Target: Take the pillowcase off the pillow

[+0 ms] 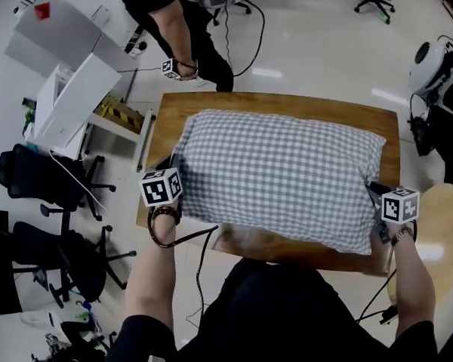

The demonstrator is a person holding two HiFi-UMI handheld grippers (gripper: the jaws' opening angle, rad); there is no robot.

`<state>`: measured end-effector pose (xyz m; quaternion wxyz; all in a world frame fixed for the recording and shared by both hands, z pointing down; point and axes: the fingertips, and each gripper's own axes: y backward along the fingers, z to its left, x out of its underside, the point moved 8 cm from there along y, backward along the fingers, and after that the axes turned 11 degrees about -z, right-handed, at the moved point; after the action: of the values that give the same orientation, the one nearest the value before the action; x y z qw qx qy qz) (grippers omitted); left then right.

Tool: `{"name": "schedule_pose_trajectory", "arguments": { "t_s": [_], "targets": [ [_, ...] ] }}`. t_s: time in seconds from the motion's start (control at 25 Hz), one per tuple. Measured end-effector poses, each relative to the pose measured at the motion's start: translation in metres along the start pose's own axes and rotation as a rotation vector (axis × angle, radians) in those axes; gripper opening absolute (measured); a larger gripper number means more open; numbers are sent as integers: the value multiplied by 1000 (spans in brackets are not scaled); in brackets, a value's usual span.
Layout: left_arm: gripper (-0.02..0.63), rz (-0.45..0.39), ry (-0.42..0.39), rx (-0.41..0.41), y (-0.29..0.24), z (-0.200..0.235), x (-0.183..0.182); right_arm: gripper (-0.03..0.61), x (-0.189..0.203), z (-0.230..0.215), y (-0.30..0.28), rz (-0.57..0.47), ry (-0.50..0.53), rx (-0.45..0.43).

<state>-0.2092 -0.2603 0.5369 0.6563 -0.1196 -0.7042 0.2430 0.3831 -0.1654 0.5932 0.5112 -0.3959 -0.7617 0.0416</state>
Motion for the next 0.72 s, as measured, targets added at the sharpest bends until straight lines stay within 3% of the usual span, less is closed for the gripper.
{"name": "schedule_pose_trajectory", "arguments": {
  "t_s": [0.08, 0.16, 0.48, 0.72],
  "targets": [
    [5, -21, -15, -4, -1, 1, 1, 50, 4, 3, -5, -8, 51, 45],
    [5, -41, -22, -14, -3, 8, 2, 26, 3, 7, -10, -17, 122, 96],
    [4, -105, -73, -47, -5, 29, 10, 12, -10, 23, 4, -100, 385, 283],
    [5, -136, -15, -45, 9, 91, 0, 11, -30, 87, 4, -151, 494, 376]
  ]
}}
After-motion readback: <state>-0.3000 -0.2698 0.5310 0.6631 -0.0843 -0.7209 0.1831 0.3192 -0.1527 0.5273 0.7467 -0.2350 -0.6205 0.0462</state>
